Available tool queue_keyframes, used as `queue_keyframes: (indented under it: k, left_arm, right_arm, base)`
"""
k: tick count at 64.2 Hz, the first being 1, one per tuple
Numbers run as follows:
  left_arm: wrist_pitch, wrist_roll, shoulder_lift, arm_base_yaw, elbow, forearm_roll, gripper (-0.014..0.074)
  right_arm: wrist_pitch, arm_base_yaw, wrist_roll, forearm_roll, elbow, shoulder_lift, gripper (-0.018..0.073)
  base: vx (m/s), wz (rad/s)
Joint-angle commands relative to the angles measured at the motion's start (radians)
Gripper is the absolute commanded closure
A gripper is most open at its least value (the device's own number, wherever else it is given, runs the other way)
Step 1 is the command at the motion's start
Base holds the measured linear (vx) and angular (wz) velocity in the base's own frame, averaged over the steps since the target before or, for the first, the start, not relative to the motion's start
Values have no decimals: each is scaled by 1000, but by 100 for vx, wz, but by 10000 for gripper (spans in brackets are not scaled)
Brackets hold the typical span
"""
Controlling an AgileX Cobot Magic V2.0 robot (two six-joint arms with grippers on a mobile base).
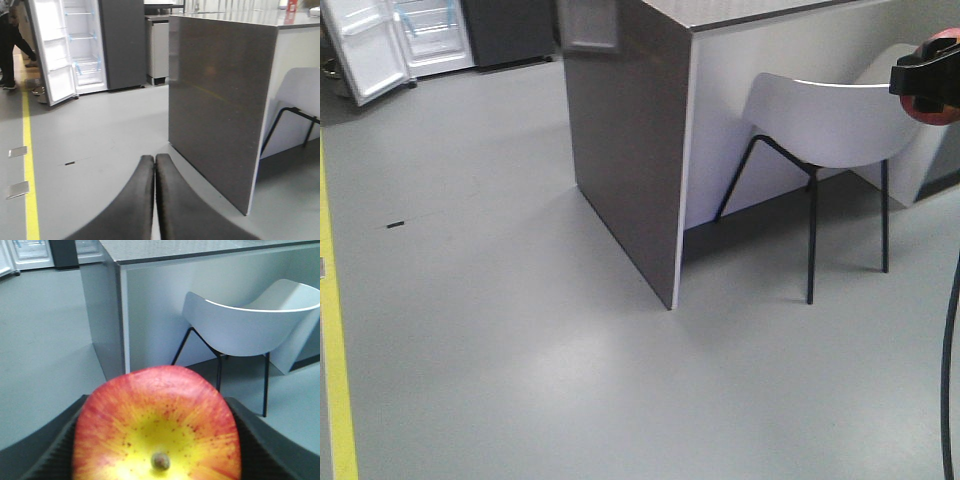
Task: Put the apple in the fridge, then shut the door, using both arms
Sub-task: 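Drive the base away from the counter holding the apple in the right gripper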
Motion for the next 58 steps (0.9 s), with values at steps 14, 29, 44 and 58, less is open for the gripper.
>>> queue_keyframes:
  k: [14,29,44,58]
  left_arm:
    - [-74,-2,-14,-1,30,-1,602]
    - [-74,-2,-14,-1,30,-1,602]
    - [-74,-2,-14,-1,30,-1,602]
    - [-74,-2,-14,-1,30,-1,602]
  right_arm:
    - [-81,-3,-8,-1,-30,-32,489]
    - [-81,-3,-8,-1,-30,-32,489]
    - [-82,-3,-8,-1,-30,-32,489]
    - [-82,-3,-8,-1,-30,-32,489]
  base:
    - [7,30]
    - [9,37]
    - [10,39]
    - [11,34]
